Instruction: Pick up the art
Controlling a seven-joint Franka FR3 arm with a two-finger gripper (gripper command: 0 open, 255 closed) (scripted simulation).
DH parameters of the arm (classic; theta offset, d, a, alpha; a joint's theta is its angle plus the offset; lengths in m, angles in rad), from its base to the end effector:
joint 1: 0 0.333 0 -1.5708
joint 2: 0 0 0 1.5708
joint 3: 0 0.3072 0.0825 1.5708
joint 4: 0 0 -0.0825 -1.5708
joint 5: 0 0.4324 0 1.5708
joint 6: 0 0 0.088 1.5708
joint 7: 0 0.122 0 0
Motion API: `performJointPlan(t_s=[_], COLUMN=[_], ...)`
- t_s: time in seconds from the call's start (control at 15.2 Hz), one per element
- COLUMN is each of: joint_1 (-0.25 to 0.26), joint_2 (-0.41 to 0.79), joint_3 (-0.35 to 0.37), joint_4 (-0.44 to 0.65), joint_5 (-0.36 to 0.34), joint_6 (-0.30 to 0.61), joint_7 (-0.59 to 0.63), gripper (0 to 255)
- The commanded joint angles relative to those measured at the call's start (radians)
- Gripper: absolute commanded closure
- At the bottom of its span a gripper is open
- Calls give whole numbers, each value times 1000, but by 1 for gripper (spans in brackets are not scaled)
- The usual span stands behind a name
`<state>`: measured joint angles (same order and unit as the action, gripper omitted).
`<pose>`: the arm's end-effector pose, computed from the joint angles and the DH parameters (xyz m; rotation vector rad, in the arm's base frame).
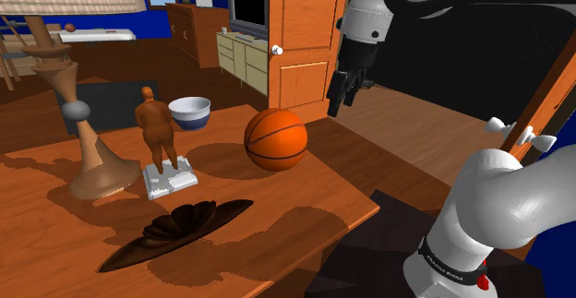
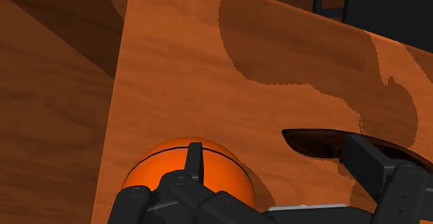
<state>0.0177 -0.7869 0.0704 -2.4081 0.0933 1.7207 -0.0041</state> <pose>0.3744 0.0465 0.5555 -3.0902 -0.0999 -0.1500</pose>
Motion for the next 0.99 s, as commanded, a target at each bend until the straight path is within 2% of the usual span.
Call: performJointPlan(t_s=[0.0,0.53,0.92], joint_1=[0,60,90], joint_2=[0,244,439], joint_3=[0,99,177], joint_4=[0,60,144], joint_5=[0,3,-31], joint_6=[0,205,328], joint_7=[0,-27,-30], gripper=[0,0,0])
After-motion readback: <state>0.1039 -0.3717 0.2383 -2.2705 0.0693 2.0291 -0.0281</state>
